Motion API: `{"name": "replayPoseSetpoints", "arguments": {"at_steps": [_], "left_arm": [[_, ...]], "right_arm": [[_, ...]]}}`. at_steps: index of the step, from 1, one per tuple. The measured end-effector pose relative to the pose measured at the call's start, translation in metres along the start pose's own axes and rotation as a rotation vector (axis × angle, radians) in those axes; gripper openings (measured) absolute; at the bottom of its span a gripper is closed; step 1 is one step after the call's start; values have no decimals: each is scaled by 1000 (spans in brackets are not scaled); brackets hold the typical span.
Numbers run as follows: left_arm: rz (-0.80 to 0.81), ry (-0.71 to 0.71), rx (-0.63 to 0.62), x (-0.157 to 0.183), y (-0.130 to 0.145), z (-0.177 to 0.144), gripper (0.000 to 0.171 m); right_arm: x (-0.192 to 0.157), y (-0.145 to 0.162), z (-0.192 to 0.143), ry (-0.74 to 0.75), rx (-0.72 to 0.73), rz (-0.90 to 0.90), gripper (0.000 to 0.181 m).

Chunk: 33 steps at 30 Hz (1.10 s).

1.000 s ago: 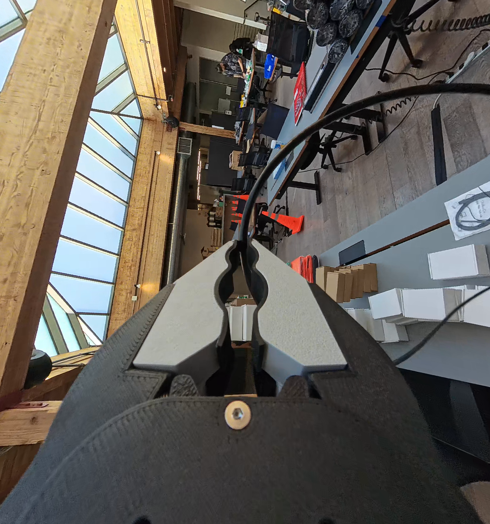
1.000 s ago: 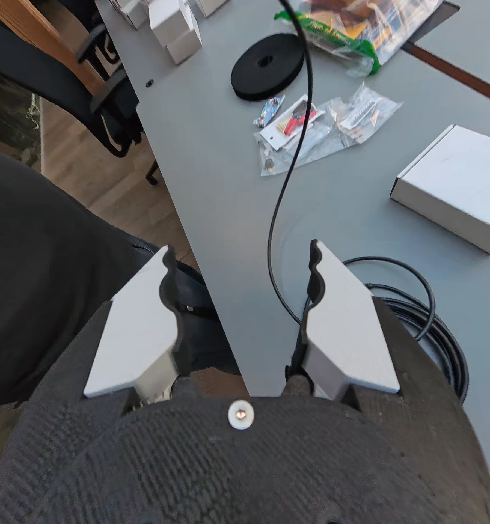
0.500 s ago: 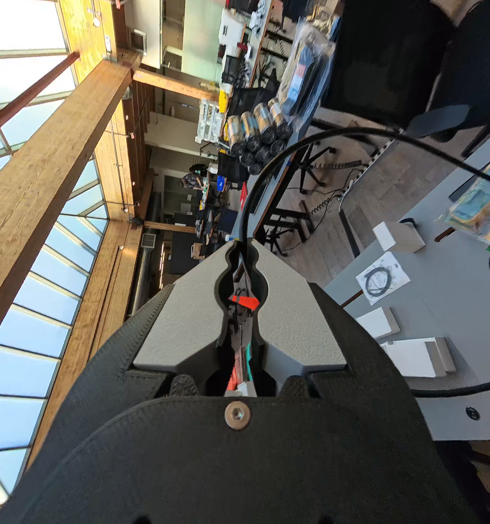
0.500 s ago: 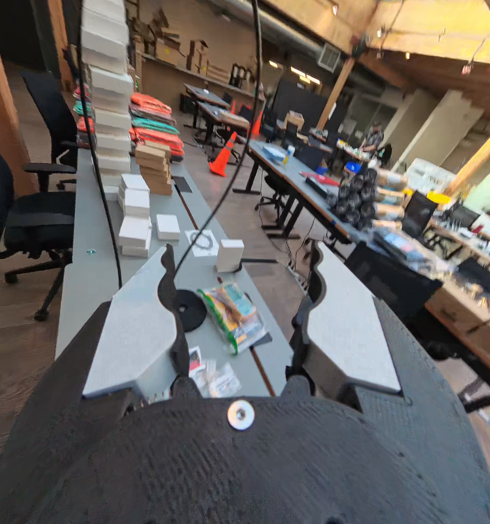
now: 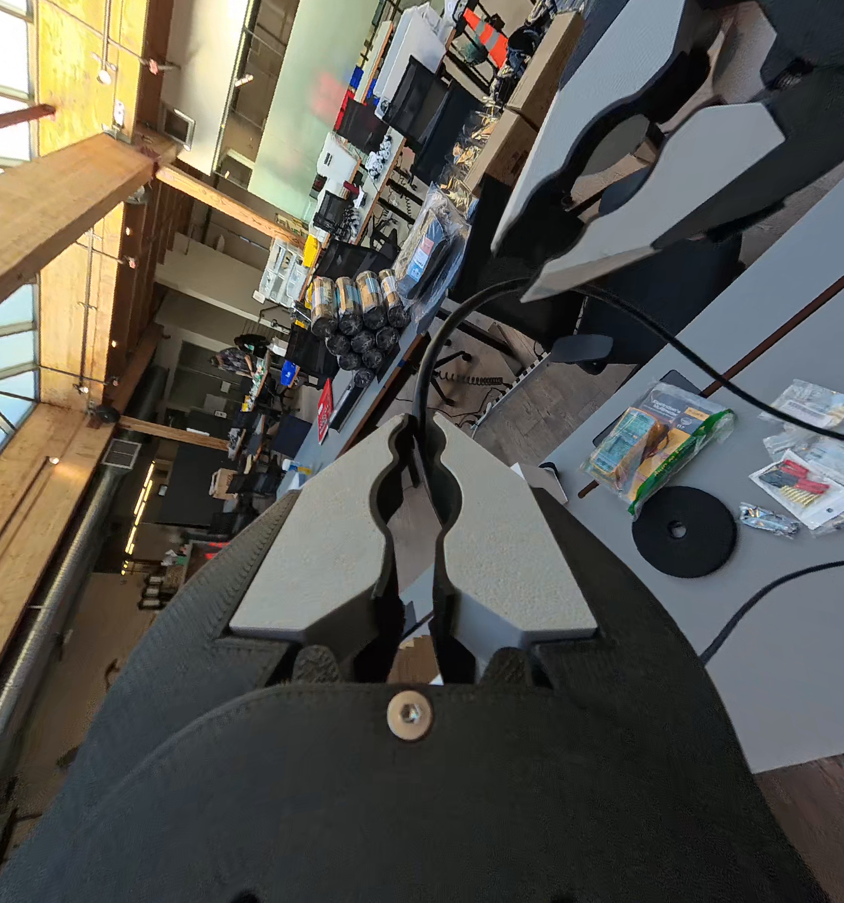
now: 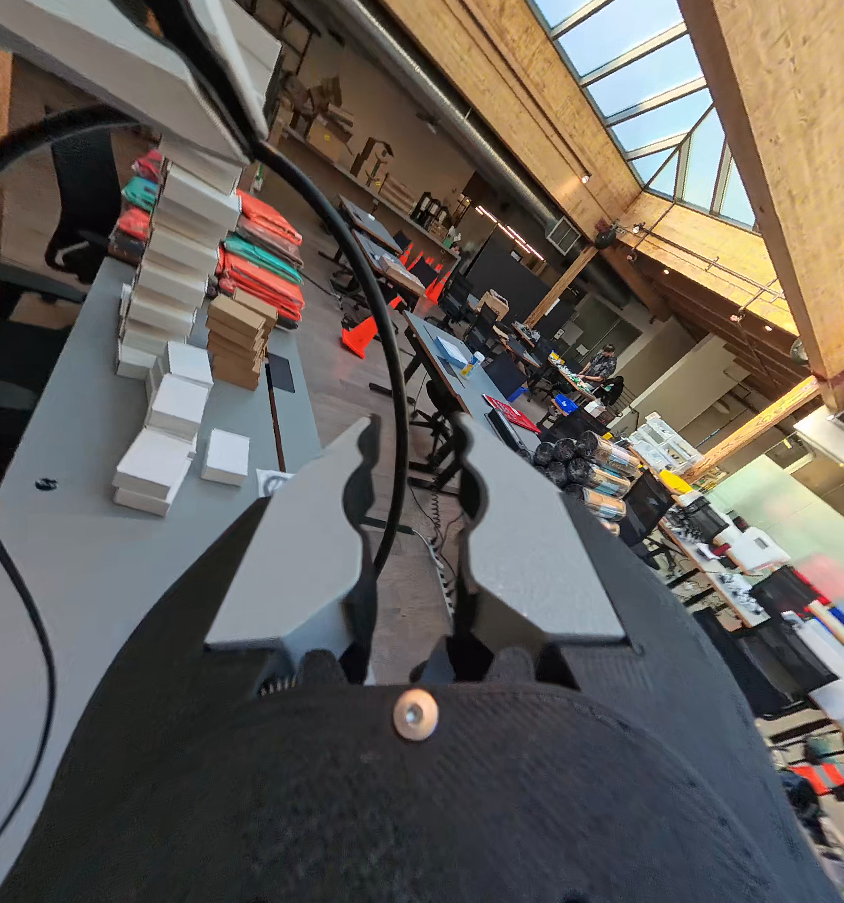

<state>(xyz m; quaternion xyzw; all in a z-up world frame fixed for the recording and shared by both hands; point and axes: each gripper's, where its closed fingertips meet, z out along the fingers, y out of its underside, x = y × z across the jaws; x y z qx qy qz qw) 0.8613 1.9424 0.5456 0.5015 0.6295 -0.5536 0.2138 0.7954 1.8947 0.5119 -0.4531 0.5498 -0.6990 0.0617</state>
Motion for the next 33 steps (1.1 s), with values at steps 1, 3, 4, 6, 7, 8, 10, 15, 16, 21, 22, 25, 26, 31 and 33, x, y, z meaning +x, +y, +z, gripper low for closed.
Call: {"name": "replayPoseSetpoints", "arguments": {"at_steps": [1,3,4,6,7,8,10,15,16,21,22,25,26,31,33], "left_arm": [[-29,3,-17,-2,7,0,2],[-68,-8,-62,-8,23,1,2],[-80,-17,-83,-11,29,1,2],[-95,-27,-122,-16,38,2,2],[-100,-30,-139,-18,41,3,2],[-102,-29,-157,-21,43,3,2],[-93,-28,-198,-28,46,4,2],[-62,-19,-225,-50,51,3,2],[-57,-22,-225,-57,56,3,2],[-84,2,-268,-96,132,7,2],[-92,10,-287,-103,159,9,2],[-121,62,-377,-111,266,19,2],[-139,85,-412,-109,309,24,2],[-333,196,-414,-50,499,71,2],[-455,238,-435,-20,559,94,2]], "right_arm": [[-4,0,1,7,19,54,54],[-23,3,-15,36,45,127,80],[-43,3,-31,29,104,162,78],[-112,4,-66,-91,313,260,55],[-153,13,-76,-169,363,306,50],[-192,31,-75,-230,354,368,52],[-272,69,-55,-375,281,510,68],[-390,170,53,-293,73,571,90],[-405,197,76,-240,17,458,90],[-455,311,139,-121,-317,240,49],[-467,324,141,-162,-357,209,2],[-507,358,120,-340,-552,249,0],[-508,367,107,-339,-606,243,0],[-496,437,31,-306,-881,308,0],[-511,455,13,-349,-912,477,0]]}}
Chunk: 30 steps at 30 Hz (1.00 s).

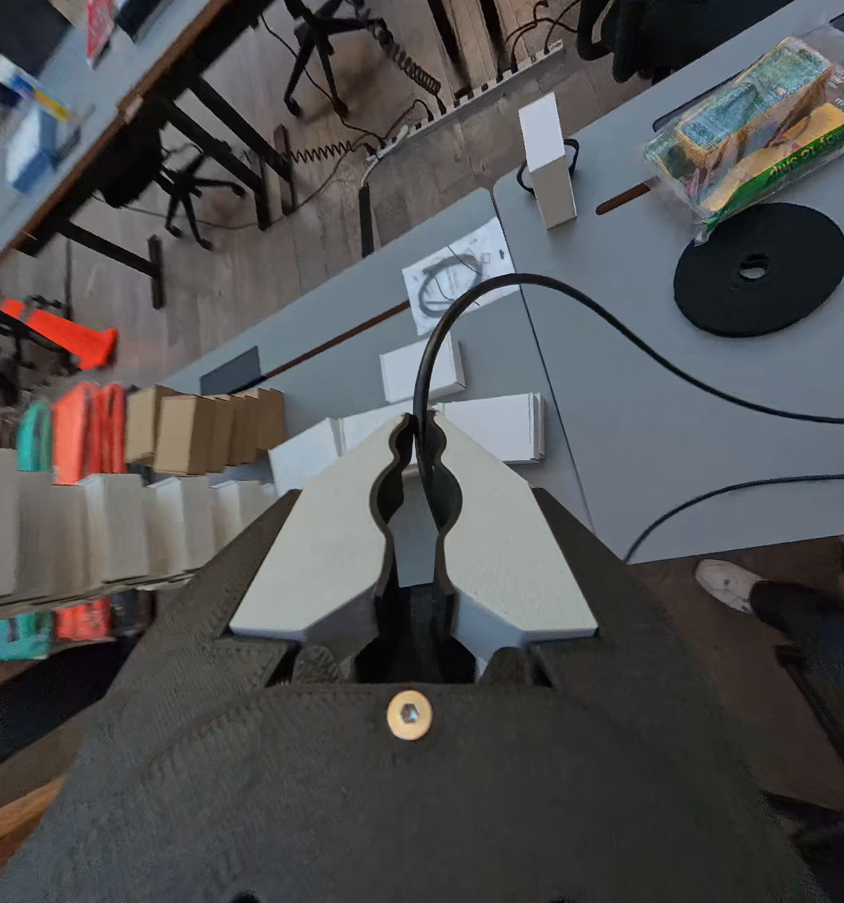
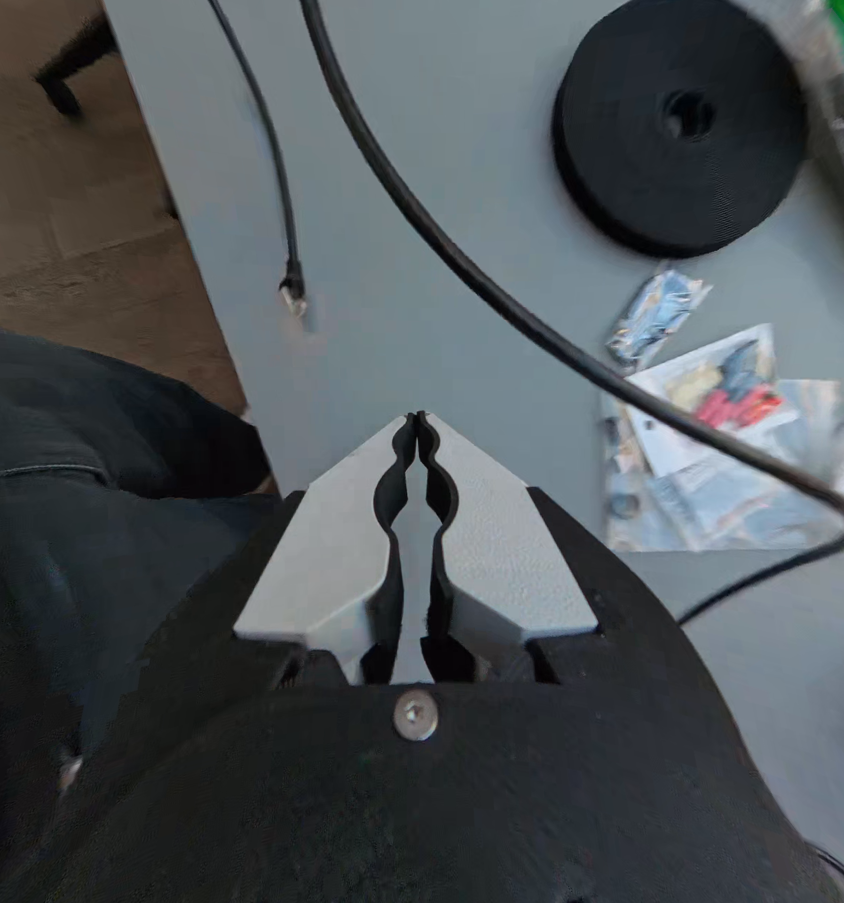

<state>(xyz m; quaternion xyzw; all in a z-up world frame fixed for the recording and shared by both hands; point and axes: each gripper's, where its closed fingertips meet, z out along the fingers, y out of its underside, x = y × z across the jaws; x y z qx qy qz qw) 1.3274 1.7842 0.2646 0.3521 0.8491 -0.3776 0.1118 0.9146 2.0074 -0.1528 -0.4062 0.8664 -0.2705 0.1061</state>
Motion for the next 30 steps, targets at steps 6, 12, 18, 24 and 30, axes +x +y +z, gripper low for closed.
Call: {"name": "replayPoseSetpoints", "arguments": {"at_steps": [6,12,18,24,30], "left_arm": [[-80,10,-133,3,65,68,3],[-44,20,-244,15,60,74,3],[93,10,-229,10,36,77,3],[159,117,-96,-1,18,91,2],[251,230,-30,-13,23,114,2]], "right_arm": [[-81,-48,51,-282,224,12,39],[-139,-81,129,-356,162,80,48],[-117,-125,129,-240,291,131,44],[-95,-132,154,-147,265,355,54],[-147,-130,186,-21,173,554,61]]}}
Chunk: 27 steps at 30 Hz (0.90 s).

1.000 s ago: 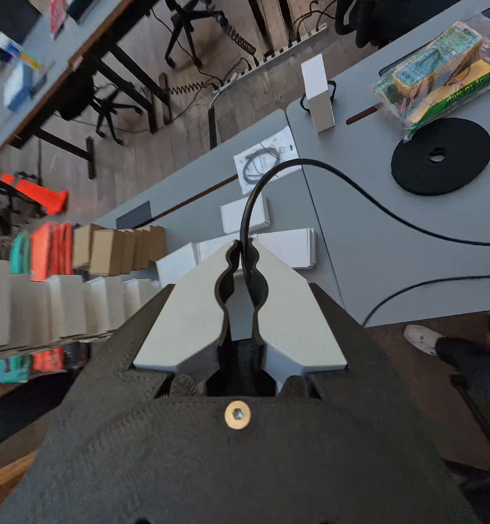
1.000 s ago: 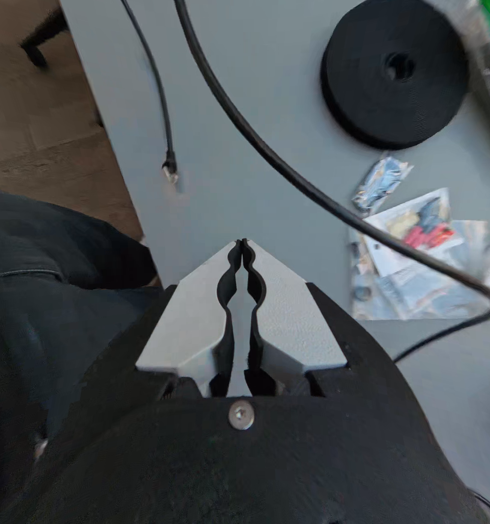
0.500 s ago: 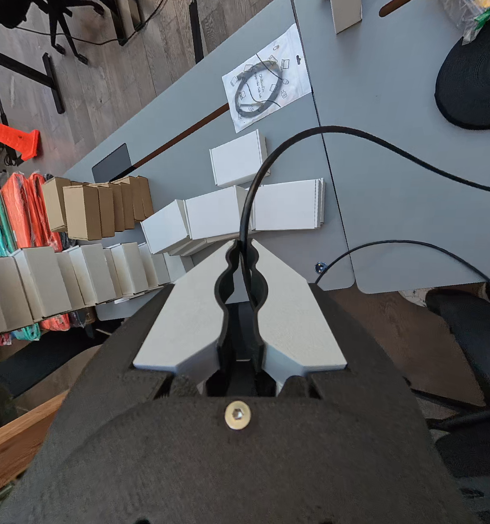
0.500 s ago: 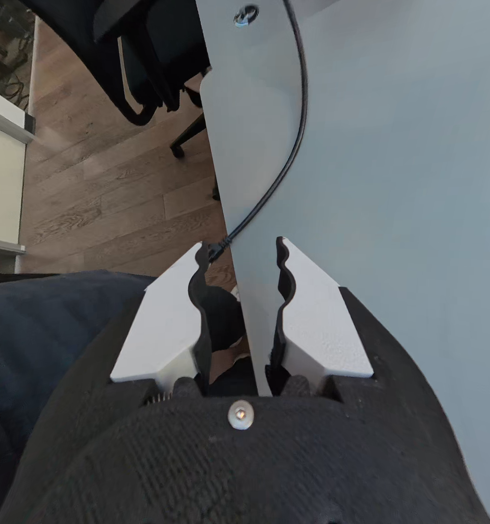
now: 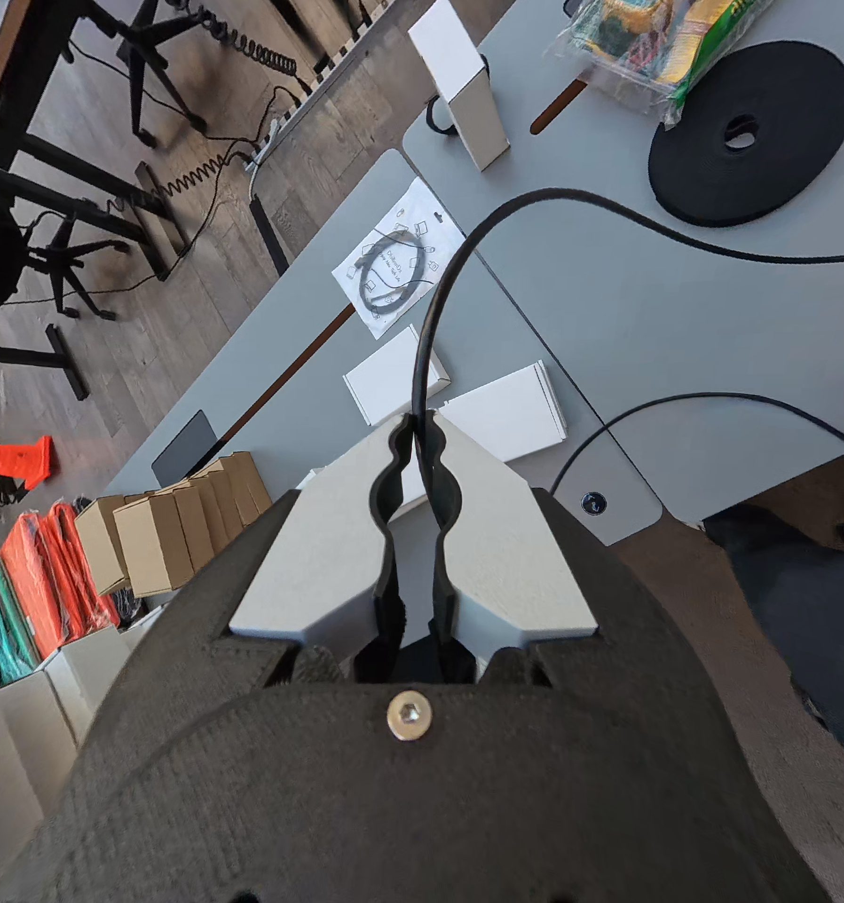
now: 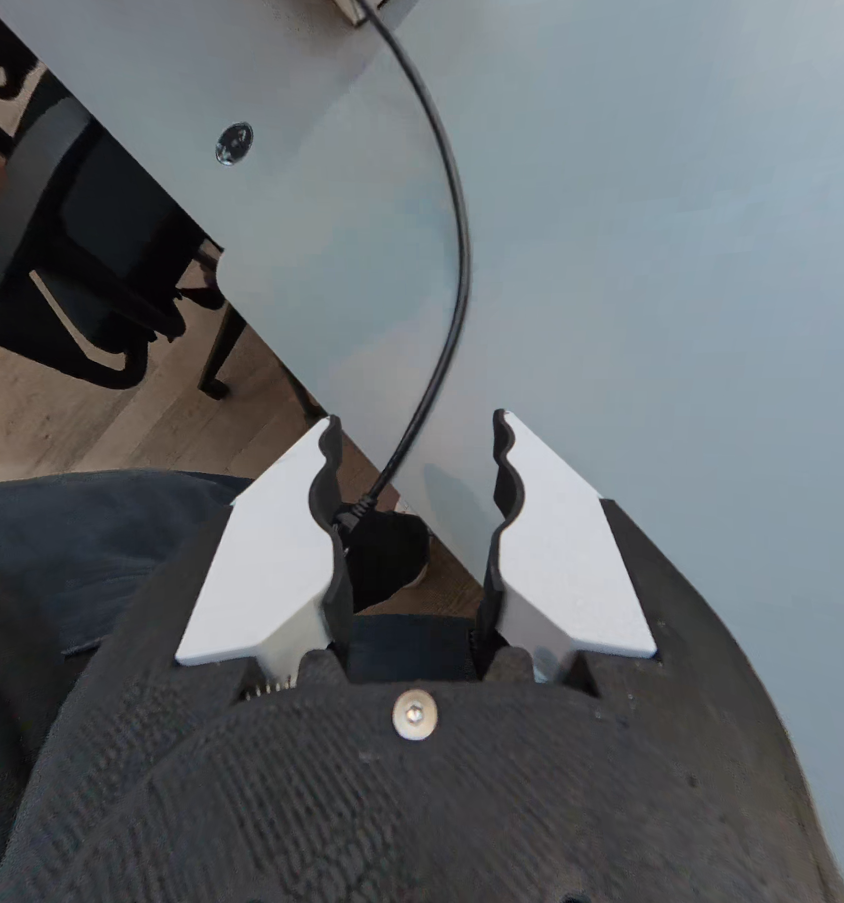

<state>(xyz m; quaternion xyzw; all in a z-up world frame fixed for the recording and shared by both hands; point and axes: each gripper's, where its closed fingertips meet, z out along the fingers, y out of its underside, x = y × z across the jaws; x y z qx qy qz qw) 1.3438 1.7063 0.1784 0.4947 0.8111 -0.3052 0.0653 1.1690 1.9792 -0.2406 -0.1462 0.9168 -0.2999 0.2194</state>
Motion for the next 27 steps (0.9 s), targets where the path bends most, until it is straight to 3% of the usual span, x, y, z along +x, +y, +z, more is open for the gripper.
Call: {"name": "replayPoseSetpoints", "arguments": {"at_steps": [6,9,13,16,20,23,27], "left_arm": [[6,85,33,-19,1,21,2],[15,96,49,-26,0,26,2],[42,71,57,-38,3,33,2],[24,93,57,-40,9,42,2],[-55,214,59,-14,21,64,3],[-101,318,45,30,29,89,3],[-163,468,37,118,24,126,3]], "right_arm": [[-18,42,34,202,-211,-115,64],[-7,46,31,332,-273,-256,31],[1,63,13,320,-362,-308,8],[32,79,-24,354,-401,-244,4],[107,102,-97,432,-459,-299,3],[165,115,-153,466,-504,-391,3],[234,135,-215,497,-599,-504,3]]}}
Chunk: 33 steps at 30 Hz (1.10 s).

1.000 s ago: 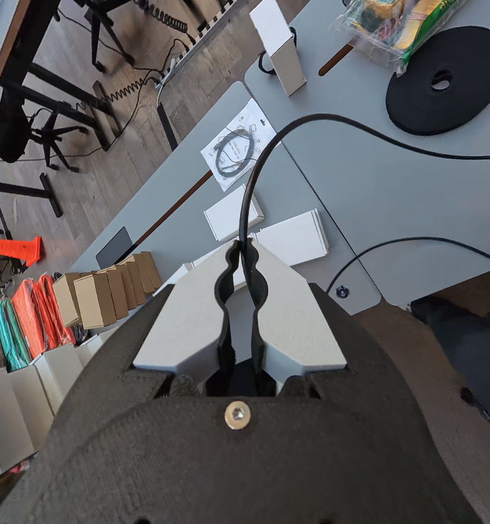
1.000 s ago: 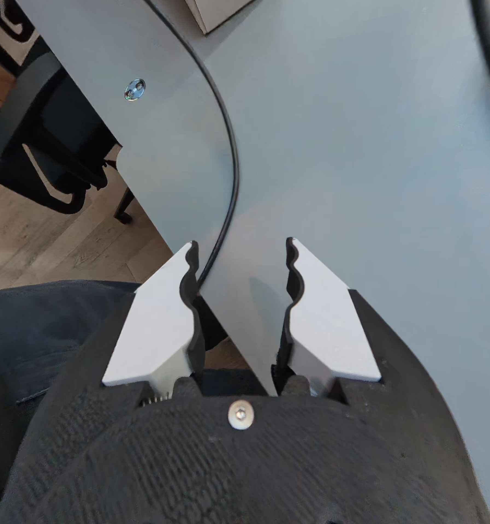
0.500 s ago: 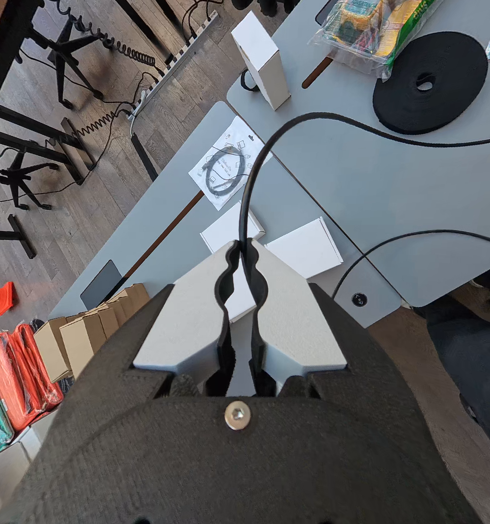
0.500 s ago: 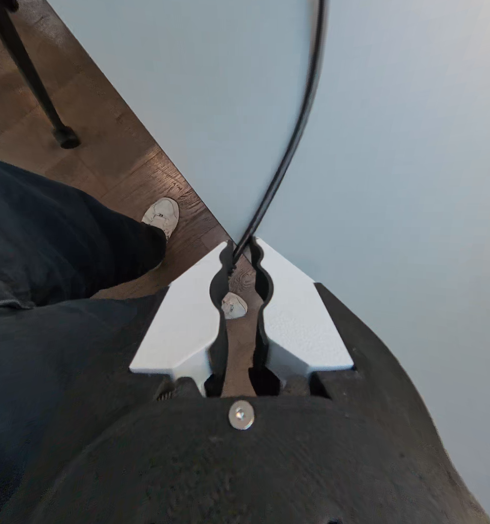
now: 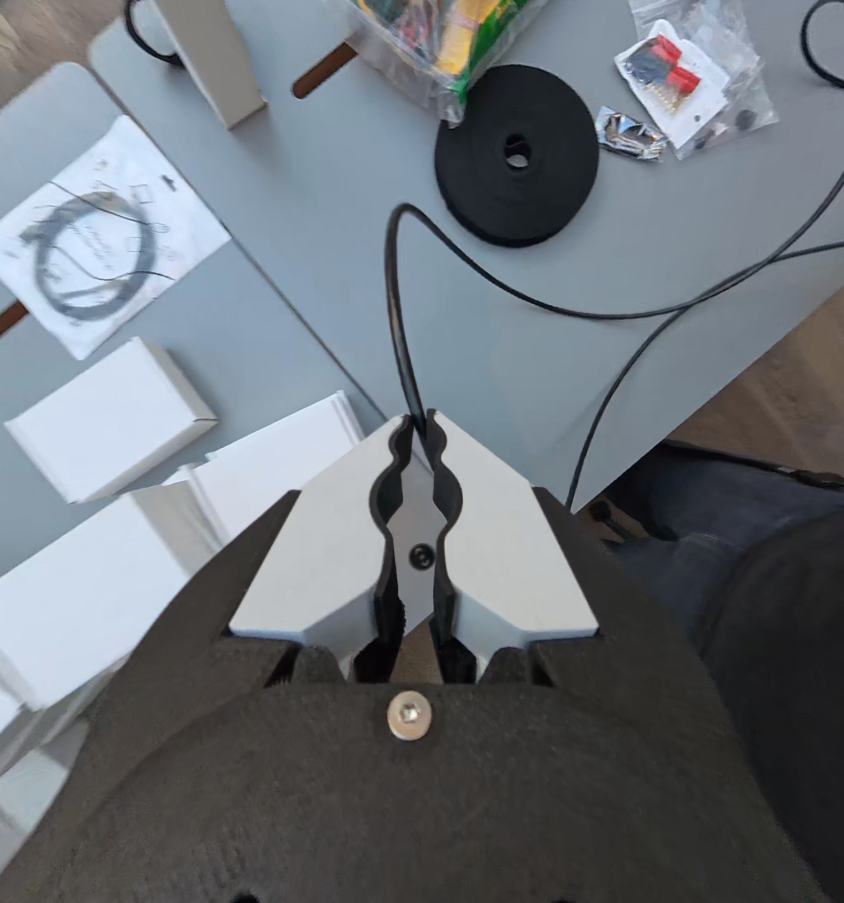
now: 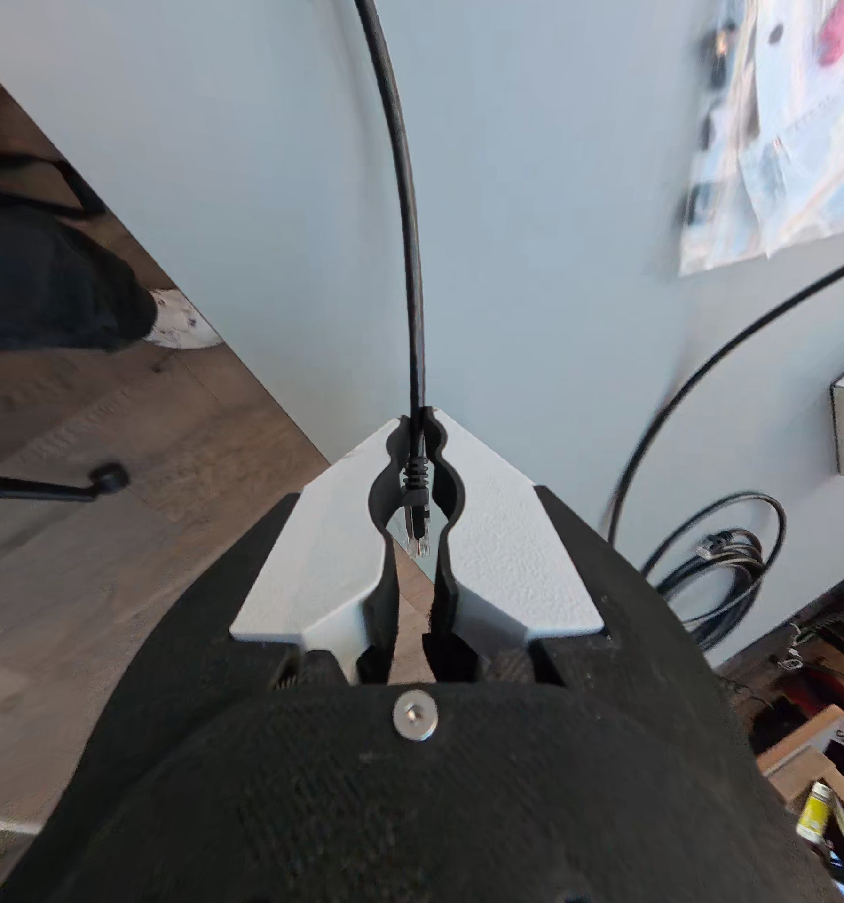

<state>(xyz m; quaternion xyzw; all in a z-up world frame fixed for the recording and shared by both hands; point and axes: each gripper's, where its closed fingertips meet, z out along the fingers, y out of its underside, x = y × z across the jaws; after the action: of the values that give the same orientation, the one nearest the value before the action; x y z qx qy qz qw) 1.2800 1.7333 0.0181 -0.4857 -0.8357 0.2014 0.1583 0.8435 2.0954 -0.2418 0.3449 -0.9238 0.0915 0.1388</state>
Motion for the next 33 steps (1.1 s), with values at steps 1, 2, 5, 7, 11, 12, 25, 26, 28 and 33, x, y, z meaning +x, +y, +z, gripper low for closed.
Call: {"name": "replayPoseSetpoints", "arguments": {"at_steps": [1,2,5,7,11,12,25,26,28,33], "left_arm": [[-15,28,-1,17,1,19,3],[-26,42,-8,31,2,38,3],[-57,68,-28,71,2,92,3],[-71,58,-36,87,1,126,3],[-119,2,-73,93,-2,192,3],[-147,14,-68,95,-5,205,3],[344,319,533,380,-207,122,41],[403,408,490,415,-213,131,48],[528,475,396,459,-226,161,59],[795,516,448,512,-275,197,51]], "right_arm": [[11,16,1,-3,-14,-18,3],[20,31,2,-12,-24,-34,3],[47,73,1,-6,-53,-87,3],[63,97,-4,-8,-57,-122,3],[84,136,-22,-44,-46,-199,3],[90,144,-28,-46,-49,-225,3],[214,89,-180,493,69,-604,2],[216,78,-188,519,80,-624,2],[220,59,-202,561,72,-669,3],[217,18,-234,608,38,-762,2]]}}
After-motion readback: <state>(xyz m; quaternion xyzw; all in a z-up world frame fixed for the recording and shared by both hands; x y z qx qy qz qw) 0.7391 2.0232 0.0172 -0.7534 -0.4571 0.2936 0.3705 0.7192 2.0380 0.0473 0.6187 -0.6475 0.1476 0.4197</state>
